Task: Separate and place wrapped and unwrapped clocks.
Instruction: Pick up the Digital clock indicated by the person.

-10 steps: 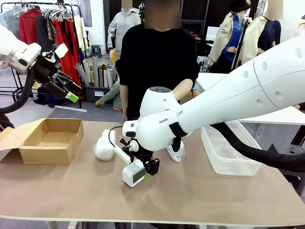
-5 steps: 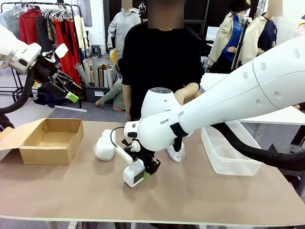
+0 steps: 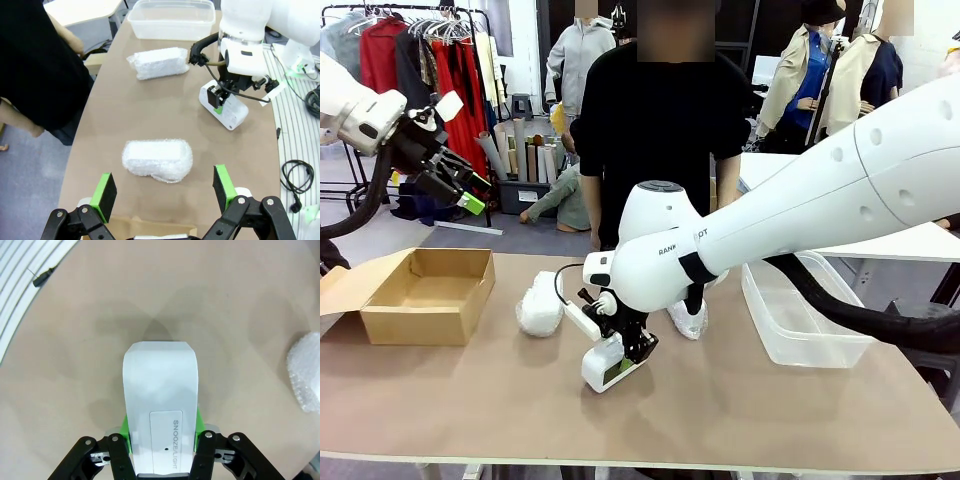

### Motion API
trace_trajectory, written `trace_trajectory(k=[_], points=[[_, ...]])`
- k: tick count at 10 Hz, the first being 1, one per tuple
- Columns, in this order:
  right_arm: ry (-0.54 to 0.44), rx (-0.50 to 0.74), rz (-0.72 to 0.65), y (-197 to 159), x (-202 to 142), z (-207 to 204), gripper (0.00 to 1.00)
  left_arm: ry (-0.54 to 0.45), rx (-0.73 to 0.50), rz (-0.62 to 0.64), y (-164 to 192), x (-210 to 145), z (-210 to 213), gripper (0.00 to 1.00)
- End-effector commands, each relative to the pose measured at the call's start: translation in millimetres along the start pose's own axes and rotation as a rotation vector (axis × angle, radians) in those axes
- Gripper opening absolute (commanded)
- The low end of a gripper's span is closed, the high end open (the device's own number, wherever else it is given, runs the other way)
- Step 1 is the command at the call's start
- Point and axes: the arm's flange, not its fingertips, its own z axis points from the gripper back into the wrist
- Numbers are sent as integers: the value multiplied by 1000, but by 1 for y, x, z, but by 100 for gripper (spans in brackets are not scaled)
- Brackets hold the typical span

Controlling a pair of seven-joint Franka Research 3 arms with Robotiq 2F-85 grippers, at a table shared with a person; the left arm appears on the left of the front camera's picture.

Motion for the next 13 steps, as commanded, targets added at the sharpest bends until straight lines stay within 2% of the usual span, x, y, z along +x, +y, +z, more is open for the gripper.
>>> trace_trajectory(k=[1, 3, 5, 9, 13], points=[[-90, 2, -59, 5, 9, 52, 0, -5, 4, 6, 0, 1, 2, 100], [-193, 26, -205, 8, 22, 106, 0, -5, 4, 6, 0, 1, 2, 100], [-229, -18, -298, 11, 33, 157, 0, -5, 4, 6, 0, 1, 2, 100], [-146, -84, -470, 9, 38, 249, 0, -5, 4, 6, 0, 1, 2, 100], [-115, -145, -556, -4, 33, 314, 0, -5, 4, 6, 0, 1, 2, 100]])
